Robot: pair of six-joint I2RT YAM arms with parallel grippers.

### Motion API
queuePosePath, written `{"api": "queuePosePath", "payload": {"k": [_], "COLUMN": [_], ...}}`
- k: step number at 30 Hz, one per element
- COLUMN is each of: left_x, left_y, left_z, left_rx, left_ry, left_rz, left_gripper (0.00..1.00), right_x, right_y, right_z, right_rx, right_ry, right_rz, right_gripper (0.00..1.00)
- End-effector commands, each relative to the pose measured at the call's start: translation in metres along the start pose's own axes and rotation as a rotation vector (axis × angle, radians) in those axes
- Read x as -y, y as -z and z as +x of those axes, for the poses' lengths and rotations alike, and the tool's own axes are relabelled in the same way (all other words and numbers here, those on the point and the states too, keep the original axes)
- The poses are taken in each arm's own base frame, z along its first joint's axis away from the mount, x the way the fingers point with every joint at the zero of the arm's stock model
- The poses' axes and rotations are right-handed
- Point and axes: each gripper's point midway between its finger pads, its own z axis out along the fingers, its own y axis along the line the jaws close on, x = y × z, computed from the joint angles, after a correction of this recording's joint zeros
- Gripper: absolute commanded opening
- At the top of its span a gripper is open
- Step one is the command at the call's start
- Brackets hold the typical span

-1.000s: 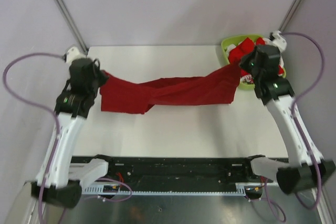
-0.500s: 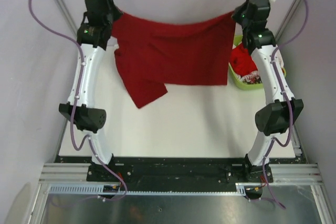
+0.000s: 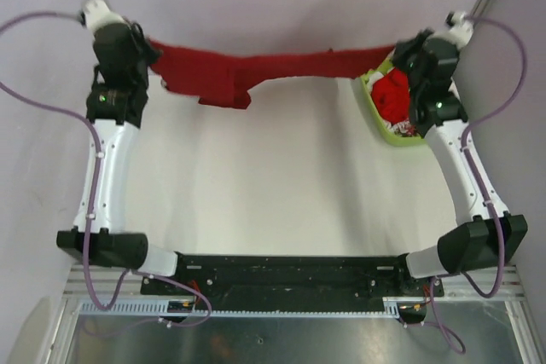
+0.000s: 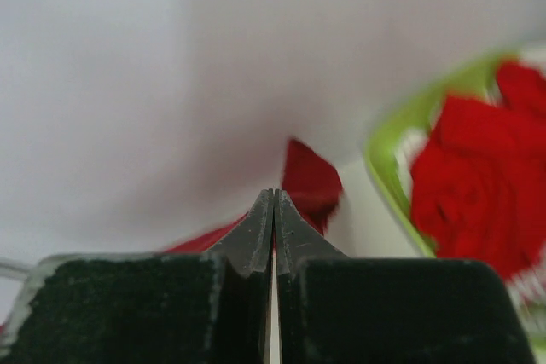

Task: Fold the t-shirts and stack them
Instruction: Flatten out the tshirt

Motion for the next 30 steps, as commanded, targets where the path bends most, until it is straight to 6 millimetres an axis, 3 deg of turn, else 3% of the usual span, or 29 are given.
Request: {"api": "queuePosePath", "payload": {"k": [1, 3, 5, 7, 9, 12, 15, 19, 25, 27, 30], "left_x": [-0.07, -0.1, -0.126, -0.141, -0.144, -0.136, -0.121, -0.102, -0.083, -0.078, -0.069], "left_y": [0.01, 0.026, 0.045, 0.059, 0.069, 0.085, 0.105, 0.145, 0.212, 0.22, 0.212], "left_z": [0.114, 0.168, 0.212, 0.233, 0.232, 0.207, 0.165, 0.108, 0.037, 0.022, 0.014], "left_rx": [-0.221, -0.323, -0.406, -0.446, -0.438, -0.377, -0.283, -0.156, 0.039, 0.066, 0.058], "left_ry": [0.002, -0.001, -0.002, -0.008, -0.012, -0.003, 0.001, 0.017, 0.084, 0.104, 0.137], "left_rz": [-0.178, -0.24, -0.292, -0.315, -0.306, -0.243, -0.156, -0.032, 0.129, 0.147, 0.147], "left_gripper": [0.0, 0.0, 0.0, 0.0, 0.0, 0.0, 0.0, 0.0, 0.0, 0.0, 0.0], "right_x": [0.07, 0.104, 0.129, 0.138, 0.134, 0.118, 0.099, 0.072, 0.044, 0.036, 0.026], "right_y": [0.025, 0.048, 0.07, 0.087, 0.093, 0.096, 0.106, 0.135, 0.187, 0.198, 0.196], "right_z": [0.107, 0.162, 0.2, 0.214, 0.206, 0.173, 0.137, 0.088, 0.012, -0.011, -0.031], "right_rx": [-0.24, -0.364, -0.454, -0.491, -0.472, -0.411, -0.353, -0.279, -0.141, -0.096, -0.055], "right_ry": [-0.024, -0.026, -0.039, -0.05, -0.048, -0.055, -0.067, -0.091, -0.113, -0.117, -0.107], "right_rz": [0.146, 0.214, 0.255, 0.266, 0.245, 0.204, 0.161, 0.09, 0.008, -0.013, -0.031], "right_gripper": [0.0, 0.0, 0.0, 0.0, 0.0, 0.0, 0.0, 0.0, 0.0, 0.0, 0.0]}}
